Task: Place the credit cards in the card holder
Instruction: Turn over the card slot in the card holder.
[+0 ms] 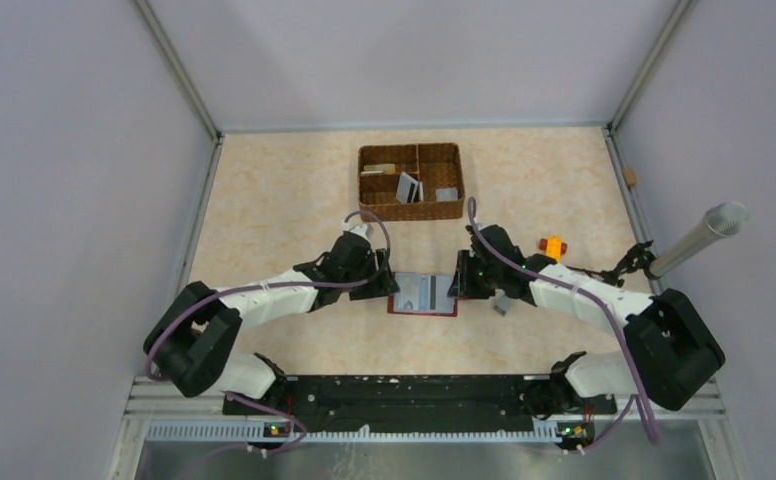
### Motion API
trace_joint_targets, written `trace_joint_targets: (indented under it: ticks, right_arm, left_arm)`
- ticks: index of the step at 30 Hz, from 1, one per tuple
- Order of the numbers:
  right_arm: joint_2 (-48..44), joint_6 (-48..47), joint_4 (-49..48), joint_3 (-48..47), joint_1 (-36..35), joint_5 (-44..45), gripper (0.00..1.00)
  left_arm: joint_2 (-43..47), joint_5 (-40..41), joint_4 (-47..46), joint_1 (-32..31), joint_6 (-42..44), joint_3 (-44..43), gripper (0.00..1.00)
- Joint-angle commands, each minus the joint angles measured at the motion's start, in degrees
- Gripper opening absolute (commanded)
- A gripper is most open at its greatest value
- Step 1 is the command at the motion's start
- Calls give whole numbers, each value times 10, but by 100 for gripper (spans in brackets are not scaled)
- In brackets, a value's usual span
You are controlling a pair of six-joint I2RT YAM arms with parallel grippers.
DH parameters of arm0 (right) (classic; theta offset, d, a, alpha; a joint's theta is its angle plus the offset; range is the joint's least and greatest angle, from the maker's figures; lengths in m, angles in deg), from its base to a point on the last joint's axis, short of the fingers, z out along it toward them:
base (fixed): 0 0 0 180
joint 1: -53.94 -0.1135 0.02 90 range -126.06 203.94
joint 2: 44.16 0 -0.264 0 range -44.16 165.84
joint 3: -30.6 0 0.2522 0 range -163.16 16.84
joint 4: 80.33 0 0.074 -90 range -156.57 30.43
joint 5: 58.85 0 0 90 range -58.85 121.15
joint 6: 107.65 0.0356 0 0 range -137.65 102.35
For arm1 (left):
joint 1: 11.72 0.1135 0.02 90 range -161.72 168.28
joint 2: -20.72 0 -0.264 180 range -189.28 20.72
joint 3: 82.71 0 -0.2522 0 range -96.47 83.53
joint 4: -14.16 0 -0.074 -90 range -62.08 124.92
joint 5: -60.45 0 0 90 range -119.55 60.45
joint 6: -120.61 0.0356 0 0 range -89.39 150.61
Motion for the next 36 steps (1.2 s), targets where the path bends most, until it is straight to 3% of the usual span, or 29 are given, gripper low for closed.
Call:
trace_joint_targets:
  ticks: [1, 11, 26, 36]
  right_arm:
    - [37, 19, -46, 8, -11, -27, 27]
    - [61, 29, -60, 17, -13, -17, 20]
    - [83, 34, -68, 19, -13, -6, 19]
    - [63, 48, -83, 14, -17, -18, 9]
  left_arm:
    - [-9, -12, -30, 3, -3, 9, 61]
    - [-27, -29, -54, 3, -9, 11, 52]
    - [-30, -34, -58, 3, -9, 12, 47]
    - [-39, -45, -67, 3, -12, 10, 43]
